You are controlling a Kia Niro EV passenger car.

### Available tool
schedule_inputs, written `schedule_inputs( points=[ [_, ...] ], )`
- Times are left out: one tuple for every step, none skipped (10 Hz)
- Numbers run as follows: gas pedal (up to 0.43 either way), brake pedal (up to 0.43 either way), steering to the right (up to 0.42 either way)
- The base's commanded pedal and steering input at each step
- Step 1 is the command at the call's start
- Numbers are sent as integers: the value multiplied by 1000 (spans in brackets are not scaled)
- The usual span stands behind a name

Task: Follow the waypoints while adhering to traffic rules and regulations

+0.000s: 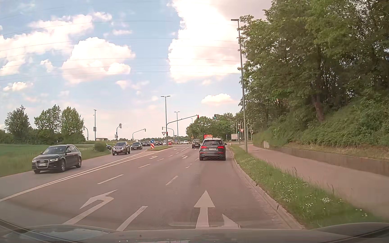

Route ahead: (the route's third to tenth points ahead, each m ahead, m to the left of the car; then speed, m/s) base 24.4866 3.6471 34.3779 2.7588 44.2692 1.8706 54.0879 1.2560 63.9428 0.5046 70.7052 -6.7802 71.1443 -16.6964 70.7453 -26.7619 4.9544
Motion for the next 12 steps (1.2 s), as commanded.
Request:
schedule_inputs(
  points=[
    [47, 18, 10],
    [59, 18, 9],
    [59, 18, 8],
    [59, 18, 7],
    [59, 18, 7],
    [67, 18, 7],
    [67, 18, 4],
    [87, 18, 0],
    [87, 18, 0],
    [98, 24, 0],
    [98, 18, 0],
    [98, 18, 1]
  ],
)
